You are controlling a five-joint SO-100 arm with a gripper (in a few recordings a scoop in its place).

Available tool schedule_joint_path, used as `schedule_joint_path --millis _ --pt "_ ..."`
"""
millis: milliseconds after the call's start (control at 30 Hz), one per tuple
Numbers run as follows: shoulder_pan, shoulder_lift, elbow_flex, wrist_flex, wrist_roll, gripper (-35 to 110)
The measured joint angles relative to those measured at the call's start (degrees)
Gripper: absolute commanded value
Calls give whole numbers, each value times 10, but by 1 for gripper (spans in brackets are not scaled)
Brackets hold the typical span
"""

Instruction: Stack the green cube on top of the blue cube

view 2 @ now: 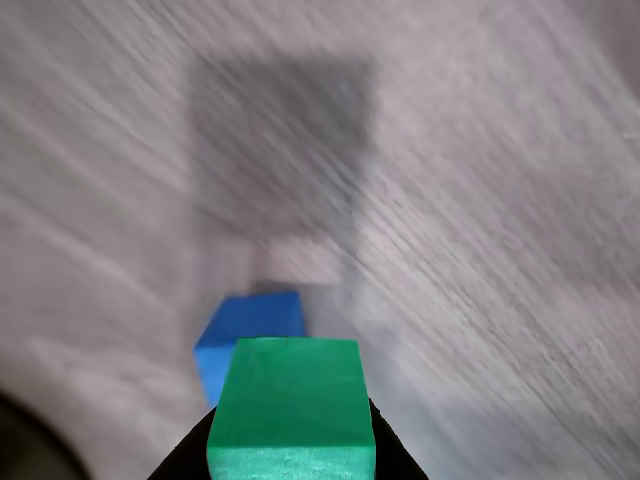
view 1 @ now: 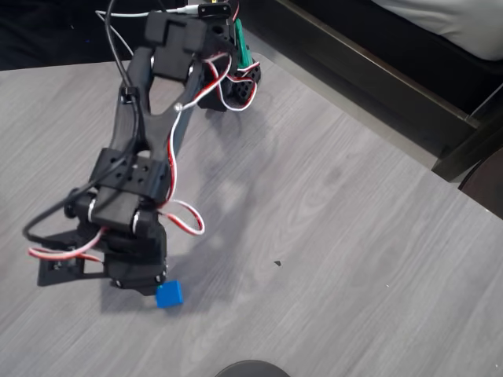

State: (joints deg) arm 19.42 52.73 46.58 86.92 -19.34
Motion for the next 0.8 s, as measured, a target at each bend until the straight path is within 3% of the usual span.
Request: schedule_joint_path --millis 267,800 --pt "3 -190 -347 135 0 0" --pt "-31 -194 -382 151 11 0"
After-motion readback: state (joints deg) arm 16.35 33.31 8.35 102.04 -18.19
